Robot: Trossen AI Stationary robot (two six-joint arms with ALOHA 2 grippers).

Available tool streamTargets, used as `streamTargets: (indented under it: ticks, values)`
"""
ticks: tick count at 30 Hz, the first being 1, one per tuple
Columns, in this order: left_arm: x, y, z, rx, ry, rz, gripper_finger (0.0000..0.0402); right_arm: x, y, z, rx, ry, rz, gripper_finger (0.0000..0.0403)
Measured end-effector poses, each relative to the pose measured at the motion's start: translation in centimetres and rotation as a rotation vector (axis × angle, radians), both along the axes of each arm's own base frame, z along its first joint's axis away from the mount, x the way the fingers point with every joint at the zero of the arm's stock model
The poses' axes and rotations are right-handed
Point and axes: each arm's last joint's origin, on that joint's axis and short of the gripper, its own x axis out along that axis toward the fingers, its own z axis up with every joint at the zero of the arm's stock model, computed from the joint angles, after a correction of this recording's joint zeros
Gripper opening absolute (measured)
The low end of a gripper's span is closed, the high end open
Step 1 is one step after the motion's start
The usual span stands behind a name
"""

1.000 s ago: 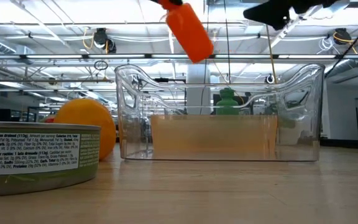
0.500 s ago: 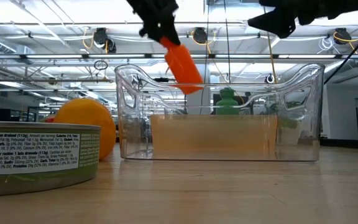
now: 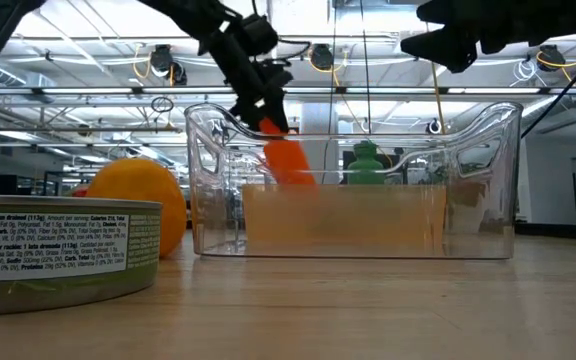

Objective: Pick & Place Food Item
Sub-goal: Put the orange tumbler into the top transparent bin, then put the right blue pink tuna can into the orange bin

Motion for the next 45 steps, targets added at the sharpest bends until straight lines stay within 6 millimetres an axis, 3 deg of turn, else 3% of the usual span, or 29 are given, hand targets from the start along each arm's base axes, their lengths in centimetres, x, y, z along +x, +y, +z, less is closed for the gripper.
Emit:
streamTargets:
  ticks: [8, 16, 24, 29, 34, 37, 42, 45]
  values:
    - [1.1, 0.0, -2.1, -0.066, 0.024, -0.018, 0.0214, 0.0, -0.4, -0.4, 0.008, 0.010, -0.022, 0.0336]
    - [1.6, -0.5, -2.4, -0.063, 0.036, -0.028, 0.0214, 0.0, -0.5, -0.6, 0.007, 0.012, -0.027, 0.0336]
    - [1.8, -0.8, -2.4, -0.059, 0.032, -0.038, 0.0382, 0.0, -0.5, -0.6, 0.007, 0.013, -0.026, 0.0336]
    - [1.9, -1.1, -2.1, -0.046, 0.026, -0.053, 0.0362, 0.0, -0.5, -0.6, 0.007, 0.013, -0.026, 0.0336]
    - [0.6, -1.9, 0.8, -0.010, -0.030, -0.056, 0.0328, 0.0, -0.5, -0.6, 0.007, 0.013, -0.027, 0.0336]
    - [-1.5, -3.0, 3.7, -0.003, -0.051, -0.050, 0.0313, 0.0, -0.5, -0.6, 0.007, 0.013, -0.027, 0.0336]
    - [-5.9, -6.6, 9.0, 0.009, -0.154, -0.132, 0.0297, 0.0, -0.5, -0.6, 0.036, 0.010, -0.027, 0.0336]
    - [-8.5, -9.5, 10.4, 0.032, -0.213, -0.188, 0.0291, 0.0, -0.5, -0.6, 0.068, 0.011, -0.028, 0.0336]
